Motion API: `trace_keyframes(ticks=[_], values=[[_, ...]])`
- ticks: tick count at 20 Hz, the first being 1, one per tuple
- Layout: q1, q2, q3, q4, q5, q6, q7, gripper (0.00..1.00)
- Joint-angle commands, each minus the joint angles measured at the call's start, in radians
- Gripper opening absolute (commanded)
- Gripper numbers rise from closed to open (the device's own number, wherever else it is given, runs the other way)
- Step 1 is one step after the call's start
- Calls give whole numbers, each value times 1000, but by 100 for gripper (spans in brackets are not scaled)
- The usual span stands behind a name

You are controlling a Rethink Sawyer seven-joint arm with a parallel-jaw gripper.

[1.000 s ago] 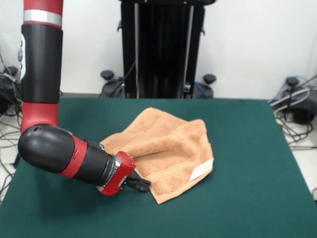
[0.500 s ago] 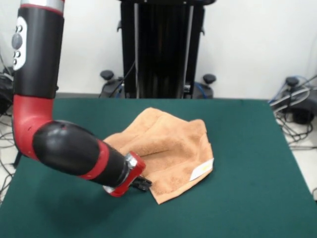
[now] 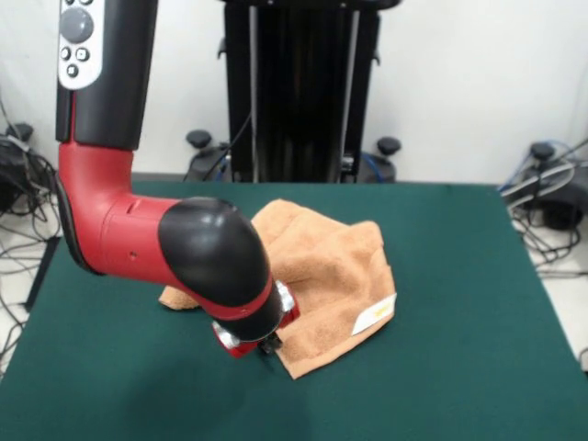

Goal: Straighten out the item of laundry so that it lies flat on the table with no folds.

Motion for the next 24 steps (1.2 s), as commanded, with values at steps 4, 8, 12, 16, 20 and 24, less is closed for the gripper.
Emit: trace_keyframes(ticks=[4, 8, 12, 16, 20, 24], values=[[-106, 89, -238, 2, -255, -450, 229, 0], [-140, 100, -170, -52, -235, -388, 114, 0], [-148, 110, -126, -76, -207, -384, 118, 0], [-145, 108, -99, -96, -175, -350, 140, 0], [-131, 94, -94, -114, -162, -329, 157, 0], [-116, 87, -84, -121, -147, -362, 199, 0]])
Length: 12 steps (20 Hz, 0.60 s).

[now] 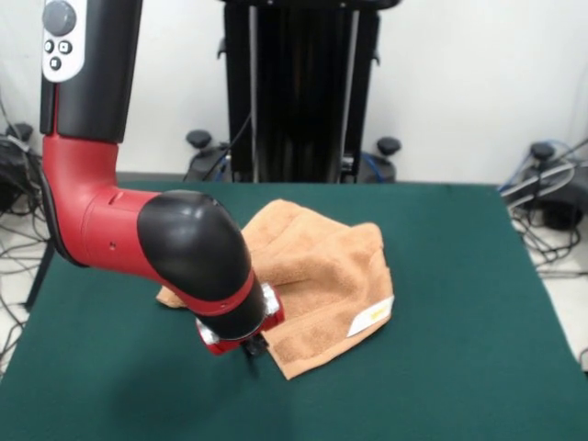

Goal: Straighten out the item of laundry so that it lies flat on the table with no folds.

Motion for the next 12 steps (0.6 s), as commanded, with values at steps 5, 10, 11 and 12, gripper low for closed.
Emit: trace_keyframes(ticks=[5, 10, 11, 12], values=[[-49, 118, -56, -183, -70, -320, 196, 0], [-3, 147, -38, -267, 5, -268, 288, 0], [5, 155, -35, -289, 15, -261, 303, 0], [14, 164, -35, -311, 23, -255, 322, 0]])
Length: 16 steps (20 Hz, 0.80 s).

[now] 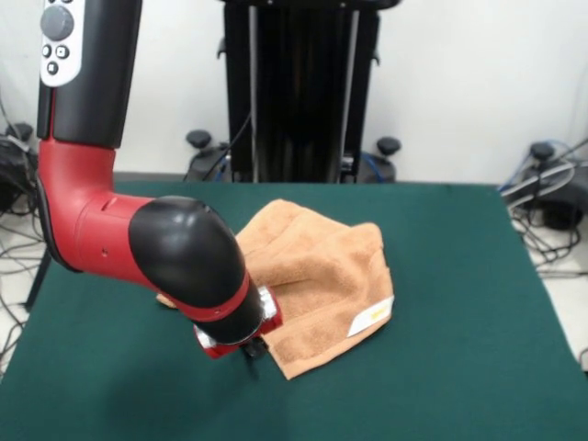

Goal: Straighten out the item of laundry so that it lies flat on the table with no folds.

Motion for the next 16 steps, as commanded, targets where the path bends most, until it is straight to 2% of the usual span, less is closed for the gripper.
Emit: trace_keyframes(ticks=[1, 3, 5, 7, 11, 14, 16], values=[[24, 151, -34, -292, 3, -290, 344, 0], [50, 141, -61, -318, 2, -214, 395, 0], [66, 78, -110, -264, -17, -87, 404, 0], [68, -23, -160, -128, -51, -39, 376, 0], [29, -239, -226, 224, -111, -93, 260, 0], [-17, -367, -231, 389, -111, -89, 177, 0], [-21, -440, -245, 461, -122, -118, 182, 0]])
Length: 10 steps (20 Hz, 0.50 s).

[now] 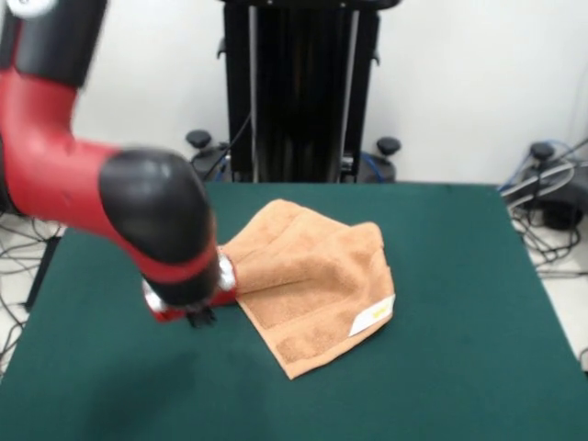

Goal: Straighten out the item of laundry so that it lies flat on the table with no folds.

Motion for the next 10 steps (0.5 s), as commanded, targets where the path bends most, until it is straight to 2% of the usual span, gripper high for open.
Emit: trace_keyframes(ticks=[1, 4, 10], values=[[-45, -311, -116, 385, -69, -81, 105, 0], [-66, -359, -99, 482, -57, -161, 152, 0], [-67, -288, -91, 543, -63, -357, 246, 0]])
